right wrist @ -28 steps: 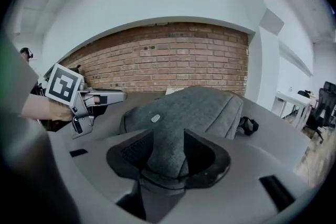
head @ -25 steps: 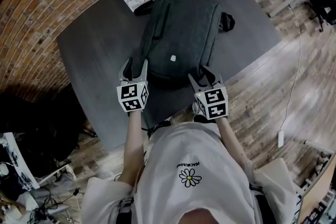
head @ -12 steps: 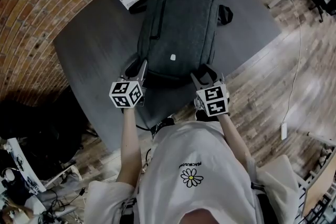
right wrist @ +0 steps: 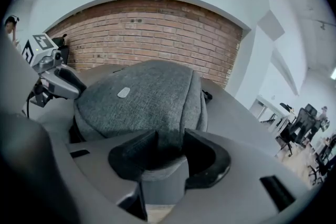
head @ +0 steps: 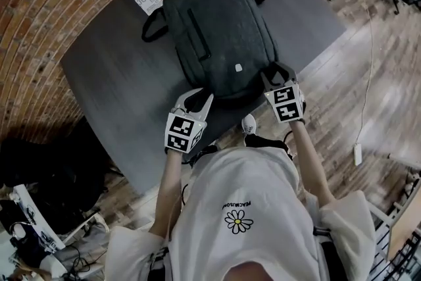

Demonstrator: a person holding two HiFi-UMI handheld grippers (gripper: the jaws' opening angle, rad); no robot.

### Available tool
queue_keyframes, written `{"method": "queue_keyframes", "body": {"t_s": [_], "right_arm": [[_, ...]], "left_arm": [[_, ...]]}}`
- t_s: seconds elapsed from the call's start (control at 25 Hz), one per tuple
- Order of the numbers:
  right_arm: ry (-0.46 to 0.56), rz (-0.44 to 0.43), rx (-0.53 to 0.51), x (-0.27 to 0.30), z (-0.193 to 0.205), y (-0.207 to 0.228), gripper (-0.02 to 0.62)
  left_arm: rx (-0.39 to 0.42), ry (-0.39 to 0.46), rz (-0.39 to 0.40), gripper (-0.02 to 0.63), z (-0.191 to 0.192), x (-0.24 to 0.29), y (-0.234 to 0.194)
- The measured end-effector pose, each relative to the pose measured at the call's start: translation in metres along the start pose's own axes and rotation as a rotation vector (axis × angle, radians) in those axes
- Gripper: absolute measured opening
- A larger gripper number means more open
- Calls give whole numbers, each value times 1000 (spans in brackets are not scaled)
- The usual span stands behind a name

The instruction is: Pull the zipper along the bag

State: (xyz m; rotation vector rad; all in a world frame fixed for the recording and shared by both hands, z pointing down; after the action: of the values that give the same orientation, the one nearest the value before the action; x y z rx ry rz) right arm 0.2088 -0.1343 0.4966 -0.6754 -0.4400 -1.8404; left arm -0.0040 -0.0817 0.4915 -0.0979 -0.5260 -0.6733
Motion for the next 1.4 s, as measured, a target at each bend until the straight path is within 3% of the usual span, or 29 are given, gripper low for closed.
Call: {"method": "queue_keyframes", "body": {"t_s": [0.16,0.32,0.44,0.76,0.88,0.96,1.04,1.12,1.2,1.4], "right_arm": [[23,12,-54,24,-13,30,118],[4,-41,-127,52,-32,50,115],[-15,-22,-145,72,-49,66,99],[-10,-8,-131,92,-68,71,-8],[120,-38,-88,61,-87,57,5],[221,-133,-62,36,-108,26,6],[253,-245,-90,26,-122,-13,5],[228,-310,-146,31,-125,-44,5],[190,-321,-191,44,-122,-65,0],[196,-324,-154,61,-113,-70,0]], "left_arm": [[-10,32,65,89,-14,27,20],[-7,50,92,92,-26,50,29],[-10,65,103,92,-37,72,33],[123,76,191,64,-51,81,34],[63,134,54,111,-49,46,9],[-8,144,-92,142,-36,21,-26],[-49,103,-220,143,-15,8,-64],[-73,49,-294,130,7,6,-92],[-75,12,-323,89,22,8,-111],[-18,-28,-278,107,32,26,-130]]}}
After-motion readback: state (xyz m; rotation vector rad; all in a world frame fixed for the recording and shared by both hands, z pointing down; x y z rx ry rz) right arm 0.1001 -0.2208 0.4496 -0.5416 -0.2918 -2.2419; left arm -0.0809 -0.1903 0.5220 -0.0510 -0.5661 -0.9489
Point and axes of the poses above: the fingertips, and each gripper's own axes: x forward along the fingers, y to its right, z out of its underside, the point moved 3 cm from there along -x, backward along the fingers, and after that the axes turned 13 degrees about x, right-handed, at the moved point
